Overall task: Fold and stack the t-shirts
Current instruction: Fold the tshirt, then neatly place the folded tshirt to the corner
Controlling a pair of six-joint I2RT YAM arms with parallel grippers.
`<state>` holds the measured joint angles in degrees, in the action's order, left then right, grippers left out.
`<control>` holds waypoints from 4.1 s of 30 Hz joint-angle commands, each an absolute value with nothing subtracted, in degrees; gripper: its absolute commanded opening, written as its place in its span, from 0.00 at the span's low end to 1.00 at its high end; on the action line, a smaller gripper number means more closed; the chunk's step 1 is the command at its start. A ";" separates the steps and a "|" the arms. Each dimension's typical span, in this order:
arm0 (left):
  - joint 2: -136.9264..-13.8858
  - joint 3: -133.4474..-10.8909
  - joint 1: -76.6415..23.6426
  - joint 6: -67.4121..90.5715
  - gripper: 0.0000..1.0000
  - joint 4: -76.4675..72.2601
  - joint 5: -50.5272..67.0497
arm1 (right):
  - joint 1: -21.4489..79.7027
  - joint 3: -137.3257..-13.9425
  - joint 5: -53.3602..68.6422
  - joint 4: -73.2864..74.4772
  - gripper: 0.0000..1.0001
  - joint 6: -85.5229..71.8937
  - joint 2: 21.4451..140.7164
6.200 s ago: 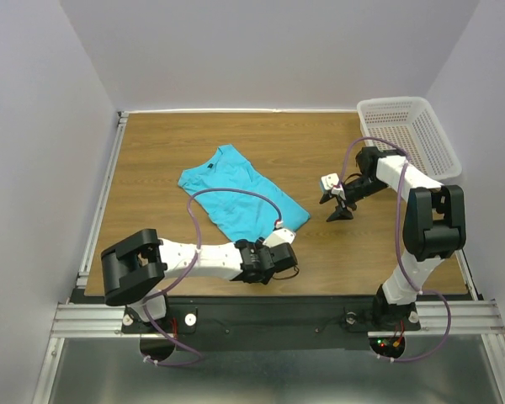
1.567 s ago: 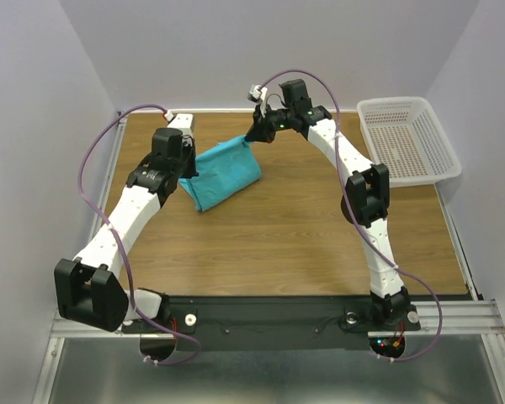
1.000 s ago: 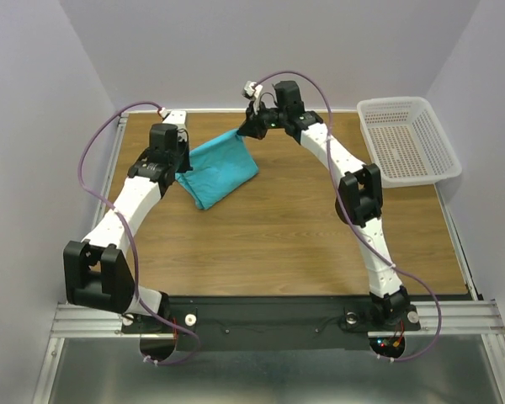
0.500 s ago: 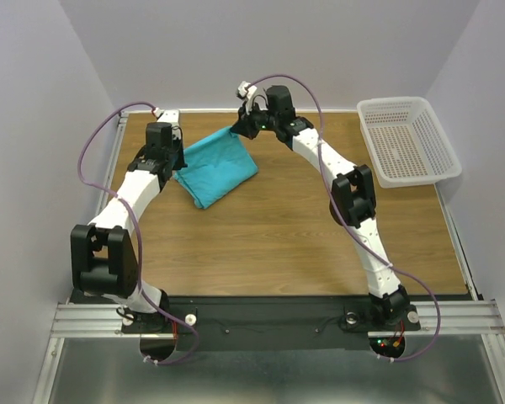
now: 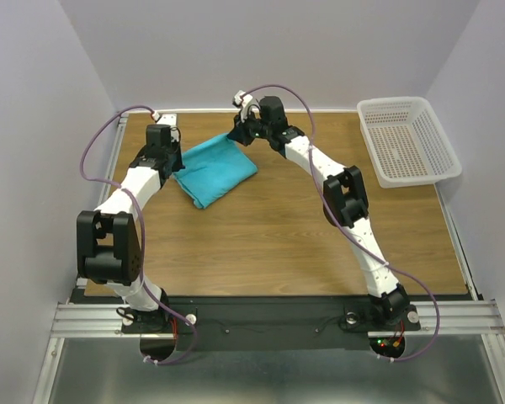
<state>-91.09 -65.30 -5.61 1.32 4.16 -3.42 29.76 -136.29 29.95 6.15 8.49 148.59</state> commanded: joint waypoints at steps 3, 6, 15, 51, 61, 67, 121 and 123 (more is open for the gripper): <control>-91.76 -67.94 -4.22 0.79 0.00 1.41 -5.01 | 29.97 -138.69 26.63 0.53 0.01 7.12 148.89; -92.54 -68.20 -3.96 0.53 0.00 1.06 -4.57 | 29.97 -138.96 25.49 -1.13 0.01 7.12 149.33; -95.18 -69.52 -3.43 0.70 0.00 1.05 -4.48 | 30.15 -139.30 24.35 -2.20 0.01 7.03 150.55; -89.40 -72.60 1.23 4.05 0.85 1.41 -5.49 | 24.88 -128.44 33.98 6.20 0.79 12.38 134.59; -83.50 -55.04 0.79 19.67 0.71 -10.50 32.77 | 23.03 -90.05 53.79 15.03 0.71 22.32 108.58; -85.42 -44.57 0.18 29.88 0.49 -22.40 39.37 | 22.41 -78.67 53.79 16.26 0.45 20.92 100.55; -82.87 -36.47 1.67 35.68 0.71 -15.56 25.50 | 8.44 -57.57 51.06 18.02 0.63 24.17 83.93; -85.24 -36.82 1.58 36.47 0.71 -15.64 24.27 | 8.26 -57.39 51.33 18.02 0.63 24.43 84.11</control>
